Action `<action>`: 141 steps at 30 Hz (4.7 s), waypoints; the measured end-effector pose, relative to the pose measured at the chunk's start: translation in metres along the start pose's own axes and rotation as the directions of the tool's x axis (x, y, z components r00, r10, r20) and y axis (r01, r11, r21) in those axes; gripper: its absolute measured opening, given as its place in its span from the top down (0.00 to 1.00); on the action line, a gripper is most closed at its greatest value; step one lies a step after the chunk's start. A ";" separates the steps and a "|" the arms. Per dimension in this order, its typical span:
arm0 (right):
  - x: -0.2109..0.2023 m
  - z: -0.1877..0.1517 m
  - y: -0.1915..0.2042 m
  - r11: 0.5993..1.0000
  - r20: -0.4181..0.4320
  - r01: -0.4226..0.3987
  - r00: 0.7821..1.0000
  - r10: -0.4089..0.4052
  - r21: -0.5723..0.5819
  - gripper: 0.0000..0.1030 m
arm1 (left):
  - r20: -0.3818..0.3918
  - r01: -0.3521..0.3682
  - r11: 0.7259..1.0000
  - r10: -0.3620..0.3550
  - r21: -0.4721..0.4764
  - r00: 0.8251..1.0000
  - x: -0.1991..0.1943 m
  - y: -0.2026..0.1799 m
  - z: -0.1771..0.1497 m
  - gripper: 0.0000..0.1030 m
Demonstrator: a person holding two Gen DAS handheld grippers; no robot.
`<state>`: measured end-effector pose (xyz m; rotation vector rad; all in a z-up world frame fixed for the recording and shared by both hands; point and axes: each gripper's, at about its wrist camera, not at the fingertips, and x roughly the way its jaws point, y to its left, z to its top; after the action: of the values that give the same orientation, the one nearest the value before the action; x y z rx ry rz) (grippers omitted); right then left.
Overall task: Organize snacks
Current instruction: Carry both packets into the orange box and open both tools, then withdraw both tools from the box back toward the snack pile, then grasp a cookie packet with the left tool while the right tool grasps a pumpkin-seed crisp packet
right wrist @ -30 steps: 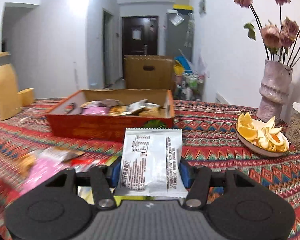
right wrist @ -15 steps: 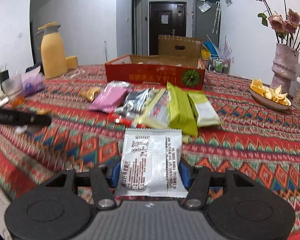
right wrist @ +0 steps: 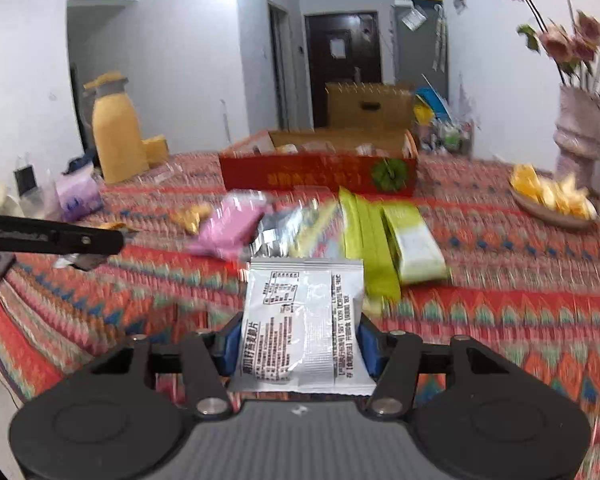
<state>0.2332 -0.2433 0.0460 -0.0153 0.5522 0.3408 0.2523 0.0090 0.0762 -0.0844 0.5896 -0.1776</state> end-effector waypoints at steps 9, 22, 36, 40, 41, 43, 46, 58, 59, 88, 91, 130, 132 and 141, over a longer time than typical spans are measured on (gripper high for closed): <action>0.059 0.109 -0.009 0.992 0.100 -0.021 0.994 0.034 -0.128 0.47 | 0.081 0.051 0.999 -0.053 0.018 0.995 0.075 0.027 0.114 0.52; 0.309 0.244 -0.020 0.996 -0.069 0.013 0.997 -0.019 -0.091 0.47 | -0.043 -0.089 0.996 0.088 -0.011 0.995 0.285 0.063 0.215 0.52; 0.372 0.231 0.002 0.989 -0.223 -0.149 0.964 0.145 -0.004 0.21 | -0.067 -0.077 0.997 0.074 -0.031 0.995 0.312 0.086 0.211 0.42; 0.340 0.245 0.000 0.993 -0.176 -0.107 0.980 0.096 -0.054 0.21 | -0.031 -0.094 0.995 0.093 -0.028 0.995 0.280 0.092 0.221 0.39; 0.327 0.250 -0.002 0.994 -0.161 -0.096 0.983 0.086 -0.059 0.20 | -0.021 -0.097 0.995 0.097 -0.027 0.995 0.269 0.091 0.224 0.37; 0.306 0.262 -0.009 0.995 -0.129 -0.079 0.989 0.070 -0.064 0.19 | -0.008 -0.091 0.996 0.091 -0.019 0.996 0.247 0.089 0.227 0.32; 0.263 0.277 -0.016 0.996 -0.077 -0.060 0.996 0.055 -0.065 0.18 | 0.013 -0.098 0.995 0.098 -0.002 0.995 0.209 0.083 0.230 0.26; 0.051 0.277 -0.030 0.995 0.122 -0.053 0.990 0.063 -0.089 0.04 | 0.169 -0.021 0.992 0.000 0.124 0.986 0.001 0.031 0.198 0.00; 0.035 0.270 -0.033 0.995 0.135 -0.056 0.989 0.068 -0.088 0.04 | 0.181 -0.027 0.992 0.004 0.127 0.983 -0.013 0.028 0.188 0.00; -0.106 -0.064 -0.032 0.991 0.182 0.129 0.974 -0.134 0.038 0.00 | 0.169 -0.093 0.994 0.081 0.065 0.982 -0.104 0.006 -0.096 0.00; -0.095 -0.070 -0.032 0.987 0.151 0.151 0.976 -0.159 0.062 0.00 | 0.156 -0.072 0.995 0.061 0.067 0.986 -0.093 0.002 -0.094 0.00; 0.207 0.132 0.037 0.993 -0.122 -0.063 0.990 0.075 0.095 0.11 | -0.102 0.024 0.988 -0.008 0.155 0.995 0.188 0.079 0.038 0.45; 0.233 0.136 0.052 0.996 -0.152 -0.059 0.986 0.069 0.069 0.12 | -0.102 -0.014 0.991 0.027 0.131 0.994 0.183 0.086 0.039 0.45; 0.288 0.130 0.061 0.994 -0.211 0.047 0.977 -0.026 0.096 0.41 | -0.077 -0.113 0.994 0.113 0.013 0.991 0.168 0.114 0.051 0.45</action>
<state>0.5096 -0.0818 0.0123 0.0362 0.7764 0.2769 0.4346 0.0906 0.0123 -0.0356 0.6695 -0.0735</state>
